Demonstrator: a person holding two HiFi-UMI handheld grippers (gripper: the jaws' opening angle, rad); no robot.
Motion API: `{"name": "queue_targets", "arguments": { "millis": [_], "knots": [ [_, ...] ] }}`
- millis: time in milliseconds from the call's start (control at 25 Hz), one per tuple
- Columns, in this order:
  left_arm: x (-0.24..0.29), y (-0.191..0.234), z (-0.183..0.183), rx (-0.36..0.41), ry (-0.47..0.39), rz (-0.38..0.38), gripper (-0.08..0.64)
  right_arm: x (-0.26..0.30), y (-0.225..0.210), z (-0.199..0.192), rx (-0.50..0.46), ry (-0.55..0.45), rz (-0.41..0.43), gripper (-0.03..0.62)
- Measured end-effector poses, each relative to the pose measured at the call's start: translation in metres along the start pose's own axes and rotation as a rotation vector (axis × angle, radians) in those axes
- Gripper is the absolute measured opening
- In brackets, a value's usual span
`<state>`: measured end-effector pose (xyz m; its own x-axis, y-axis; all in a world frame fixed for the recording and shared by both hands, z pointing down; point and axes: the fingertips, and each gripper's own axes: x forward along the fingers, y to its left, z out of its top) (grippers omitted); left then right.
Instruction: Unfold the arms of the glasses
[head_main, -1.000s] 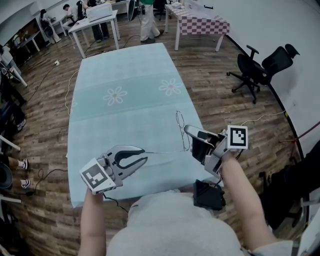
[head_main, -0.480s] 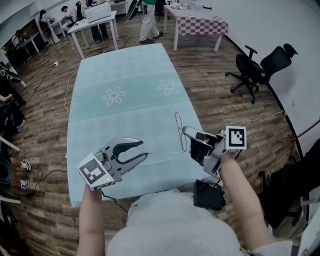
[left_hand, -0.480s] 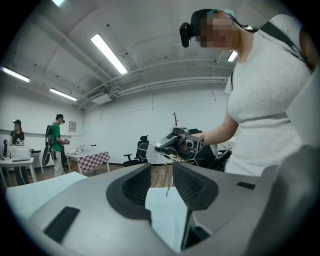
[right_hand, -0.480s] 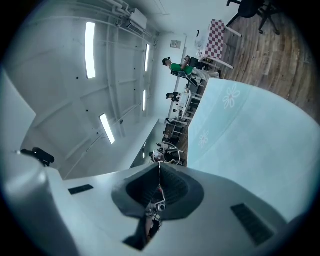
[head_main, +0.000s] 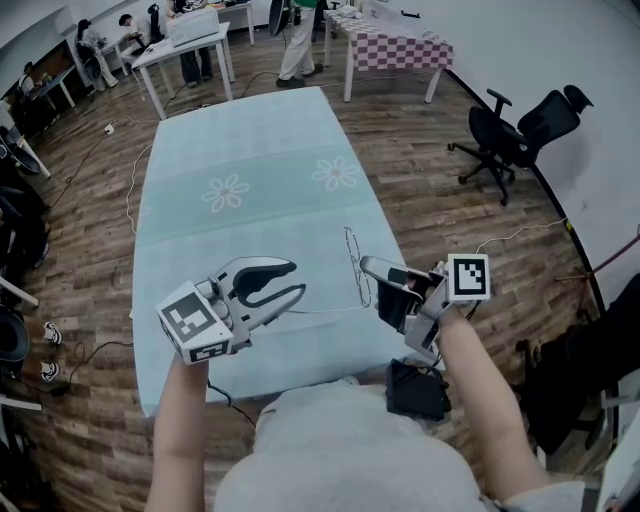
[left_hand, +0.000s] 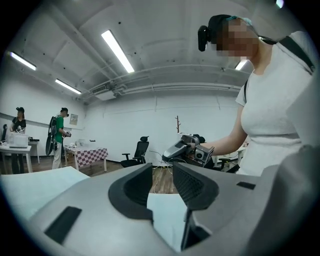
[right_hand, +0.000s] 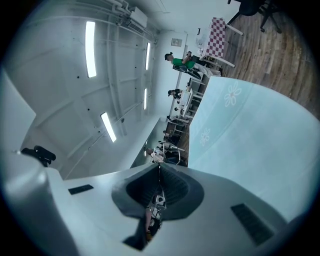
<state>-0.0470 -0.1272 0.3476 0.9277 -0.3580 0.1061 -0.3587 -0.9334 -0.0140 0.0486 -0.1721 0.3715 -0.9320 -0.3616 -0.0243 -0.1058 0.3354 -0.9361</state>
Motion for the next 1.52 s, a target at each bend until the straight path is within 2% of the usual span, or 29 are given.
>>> {"name": "queue_targets", "arguments": {
  "millis": [200, 400, 520, 640, 800, 880, 1080, 1240, 1520],
  "knots": [
    [0.009, 0.006, -0.005, 0.046, 0.055, 0.004, 0.133, -0.001, 0.0, -0.003, 0.009, 0.014, 0.009, 0.011],
    [0.014, 0.021, -0.026, 0.181, 0.137, 0.096, 0.133, 0.001, 0.005, -0.002, 0.042, 0.008, 0.048, 0.011],
    [0.019, 0.025, -0.045, 0.221, 0.157, 0.154, 0.133, 0.001, 0.01, -0.003, 0.057, 0.007, 0.073, 0.011],
    [0.02, 0.026, -0.061, 0.187, 0.12, 0.194, 0.133, 0.001, 0.012, -0.005, 0.057, 0.019, 0.089, 0.011],
    [0.016, 0.024, -0.067, 0.108, 0.017, 0.201, 0.133, 0.005, 0.014, -0.007, 0.067, 0.026, 0.094, 0.011],
    [0.014, 0.02, -0.066, 0.109, -0.023, 0.213, 0.133, 0.007, 0.015, -0.006, 0.086, 0.015, 0.109, 0.011],
    [0.022, 0.0, -0.061, 0.171, -0.097, 0.246, 0.135, 0.01, 0.018, -0.003, 0.136, -0.023, 0.139, 0.011],
    [0.025, -0.007, -0.058, 0.13, -0.136, 0.257, 0.135, 0.011, 0.015, 0.004, 0.166, -0.071, 0.145, 0.011],
    [0.035, -0.008, -0.048, 0.104, -0.193, 0.28, 0.137, 0.014, 0.004, 0.021, 0.282, -0.21, 0.182, 0.011]
  ]
}}
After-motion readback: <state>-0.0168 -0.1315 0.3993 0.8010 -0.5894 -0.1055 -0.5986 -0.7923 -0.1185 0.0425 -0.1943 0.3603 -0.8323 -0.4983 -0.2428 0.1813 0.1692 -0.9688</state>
